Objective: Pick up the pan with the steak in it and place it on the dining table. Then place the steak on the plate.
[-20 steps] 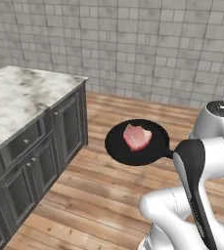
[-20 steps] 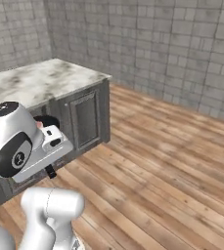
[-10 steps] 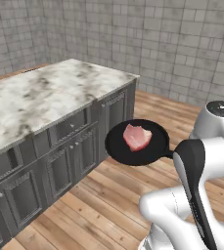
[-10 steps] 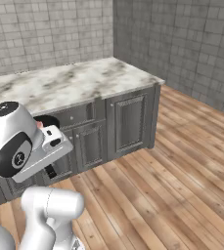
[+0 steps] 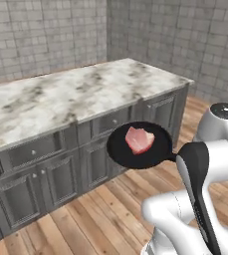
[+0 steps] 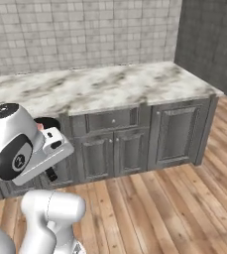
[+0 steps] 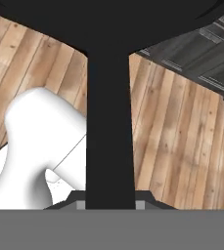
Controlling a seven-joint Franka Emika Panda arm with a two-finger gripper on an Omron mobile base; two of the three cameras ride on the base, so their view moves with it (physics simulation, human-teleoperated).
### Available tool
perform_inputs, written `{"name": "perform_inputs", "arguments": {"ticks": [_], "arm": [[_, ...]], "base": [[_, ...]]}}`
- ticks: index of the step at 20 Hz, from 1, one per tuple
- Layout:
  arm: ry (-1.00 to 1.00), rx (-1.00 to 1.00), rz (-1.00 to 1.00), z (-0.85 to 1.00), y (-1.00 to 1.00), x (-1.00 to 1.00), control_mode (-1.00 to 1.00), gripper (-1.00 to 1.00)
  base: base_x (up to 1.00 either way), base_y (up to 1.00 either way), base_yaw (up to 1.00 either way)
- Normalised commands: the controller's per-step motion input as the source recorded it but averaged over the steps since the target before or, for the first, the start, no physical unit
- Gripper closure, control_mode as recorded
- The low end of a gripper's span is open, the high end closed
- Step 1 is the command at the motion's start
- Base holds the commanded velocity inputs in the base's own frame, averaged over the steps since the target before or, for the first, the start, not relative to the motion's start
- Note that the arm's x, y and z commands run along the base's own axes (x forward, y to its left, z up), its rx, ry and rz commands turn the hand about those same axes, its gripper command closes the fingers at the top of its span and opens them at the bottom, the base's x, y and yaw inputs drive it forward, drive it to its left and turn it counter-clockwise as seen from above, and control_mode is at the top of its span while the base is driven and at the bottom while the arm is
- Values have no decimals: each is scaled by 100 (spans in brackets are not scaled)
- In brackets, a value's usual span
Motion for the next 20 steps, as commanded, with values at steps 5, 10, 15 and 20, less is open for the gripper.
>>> {"name": "perform_inputs", "arguments": {"ticks": [5, 10, 15, 20], "arm": [[0, 0, 0, 0, 0, 0, 100, 100], [0, 0, 0, 0, 0, 0, 100, 100], [0, 0, 0, 0, 0, 0, 100, 100], [0, 0, 0, 0, 0, 0, 100, 100]], "base": [[-10, 0, 48], [-8, 0, 49], [-4, -4, 41], [-2, -3, 5]]}}
